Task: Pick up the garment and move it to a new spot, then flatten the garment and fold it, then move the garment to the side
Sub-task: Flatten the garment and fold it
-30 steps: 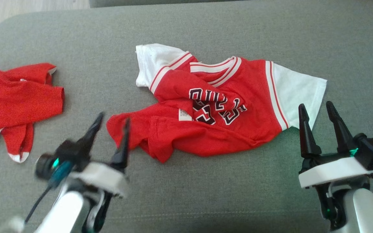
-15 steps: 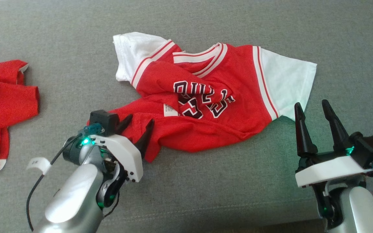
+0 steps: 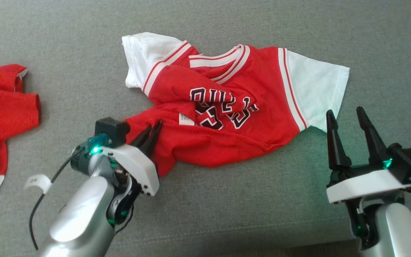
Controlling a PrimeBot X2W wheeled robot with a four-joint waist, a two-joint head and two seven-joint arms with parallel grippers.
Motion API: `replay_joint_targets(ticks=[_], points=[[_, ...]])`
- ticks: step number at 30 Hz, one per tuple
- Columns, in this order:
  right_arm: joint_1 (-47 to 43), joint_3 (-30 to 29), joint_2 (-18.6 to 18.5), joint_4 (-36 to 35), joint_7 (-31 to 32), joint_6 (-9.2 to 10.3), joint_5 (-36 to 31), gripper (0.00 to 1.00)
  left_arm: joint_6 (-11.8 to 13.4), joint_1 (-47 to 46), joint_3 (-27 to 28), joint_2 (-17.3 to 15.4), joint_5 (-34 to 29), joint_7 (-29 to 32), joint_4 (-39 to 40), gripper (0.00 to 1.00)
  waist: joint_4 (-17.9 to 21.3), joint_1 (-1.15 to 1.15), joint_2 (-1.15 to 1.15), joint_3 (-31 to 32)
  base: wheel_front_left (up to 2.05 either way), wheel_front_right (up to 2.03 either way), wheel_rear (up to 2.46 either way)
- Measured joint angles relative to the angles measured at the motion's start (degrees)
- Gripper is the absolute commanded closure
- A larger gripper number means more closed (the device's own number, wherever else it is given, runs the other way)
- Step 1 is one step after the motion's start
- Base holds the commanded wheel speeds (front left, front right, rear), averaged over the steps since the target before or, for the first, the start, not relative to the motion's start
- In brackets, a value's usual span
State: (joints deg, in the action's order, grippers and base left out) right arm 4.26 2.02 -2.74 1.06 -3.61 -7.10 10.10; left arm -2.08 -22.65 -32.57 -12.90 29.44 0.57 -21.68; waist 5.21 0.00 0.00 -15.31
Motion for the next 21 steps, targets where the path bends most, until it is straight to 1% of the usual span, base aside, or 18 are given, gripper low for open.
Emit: replay_joint_targets(ticks=[5,9,14,18,21], points=[[0.96,-2.13,0.0,1.13,0.11,0.0,-0.02,0.0,0.59,-0.94,-0.01,-0.25,-1.12,-1.65,1.55,1.0,-0.4,0.0,0.0,-0.26,0.0,0.0,0.0],[5.39,-5.1,0.0,4.68,1.29,0.0,-0.54,0.0,1.14,-0.96,-0.13,-0.46,-1.64,-2.27,2.96,1.0,-1.11,0.0,0.0,-0.84,0.0,0.0,0.0],[13.19,-8.65,-0.01,13.67,3.35,0.0,-0.7,0.0,1.67,-1.07,-0.51,-0.35,-2.16,-2.93,4.54,1.0,-2.47,0.0,0.0,-2.21,0.0,0.0,0.0],[18.59,-11.67,-0.04,21.92,6.1,0.0,-2.89,0.0,1.68,-1.65,-1.0,0.07,-2.22,-3.26,5.19,1.0,-3.71,0.0,0.0,-3.79,0.0,0.0,0.0],[22.04,-13.5,-0.22,26.51,7.42,0.0,-3.75,0.0,1.68,-2.47,-1.31,0.22,-2.23,-3.7,5.43,1.0,-4.42,0.0,0.0,-5.12,0.0,0.0,0.0]])
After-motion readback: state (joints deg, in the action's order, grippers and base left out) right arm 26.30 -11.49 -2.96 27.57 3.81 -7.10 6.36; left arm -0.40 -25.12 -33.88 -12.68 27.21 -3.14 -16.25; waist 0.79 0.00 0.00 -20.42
